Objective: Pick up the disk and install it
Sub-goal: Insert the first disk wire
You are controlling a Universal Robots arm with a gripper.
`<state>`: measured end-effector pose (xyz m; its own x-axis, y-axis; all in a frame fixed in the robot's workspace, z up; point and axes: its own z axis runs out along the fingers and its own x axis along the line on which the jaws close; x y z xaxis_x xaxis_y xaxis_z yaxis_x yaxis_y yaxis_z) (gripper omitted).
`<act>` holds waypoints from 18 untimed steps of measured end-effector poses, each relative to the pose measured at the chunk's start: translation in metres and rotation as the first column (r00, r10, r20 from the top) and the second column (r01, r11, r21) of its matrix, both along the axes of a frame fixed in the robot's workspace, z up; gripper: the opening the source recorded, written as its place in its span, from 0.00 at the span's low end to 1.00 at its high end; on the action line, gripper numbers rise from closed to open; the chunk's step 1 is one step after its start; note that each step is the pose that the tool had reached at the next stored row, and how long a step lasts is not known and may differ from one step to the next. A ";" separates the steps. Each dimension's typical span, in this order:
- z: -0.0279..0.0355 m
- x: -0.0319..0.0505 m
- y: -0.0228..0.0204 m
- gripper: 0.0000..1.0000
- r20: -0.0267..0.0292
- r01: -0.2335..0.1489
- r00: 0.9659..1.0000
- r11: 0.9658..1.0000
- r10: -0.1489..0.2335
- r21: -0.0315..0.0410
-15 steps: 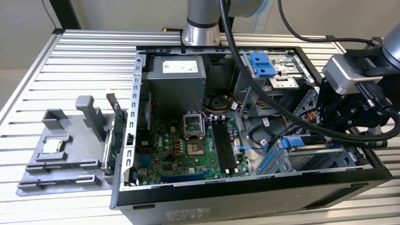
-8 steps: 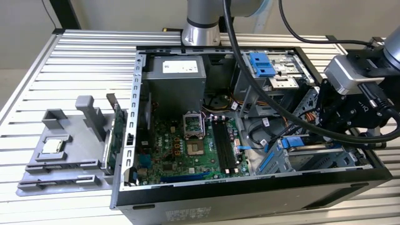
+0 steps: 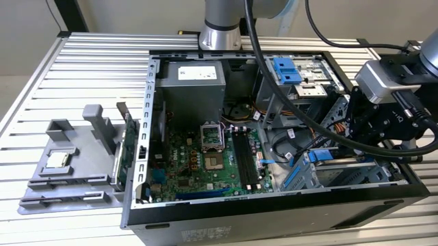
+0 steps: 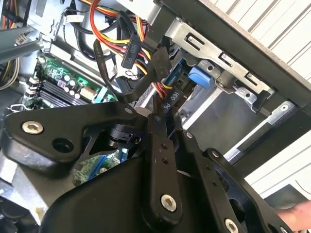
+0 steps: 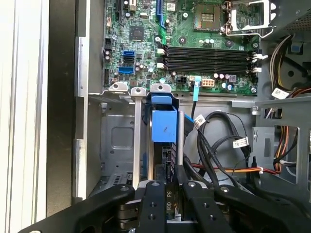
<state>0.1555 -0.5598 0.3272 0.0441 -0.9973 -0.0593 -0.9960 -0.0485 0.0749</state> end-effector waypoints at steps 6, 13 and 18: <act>0.0021 0.0000 0.0000 1.00 0.000 0.000 1.000 1.000 0.000 0.002; 0.0177 0.0000 0.0000 1.00 0.000 0.000 1.000 1.000 0.000 0.002; 0.0204 0.0001 0.0002 1.00 0.001 0.000 1.000 1.000 0.000 0.003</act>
<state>0.1556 -0.5596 0.3476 0.0443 -0.9971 -0.0618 -0.9961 -0.0488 0.0734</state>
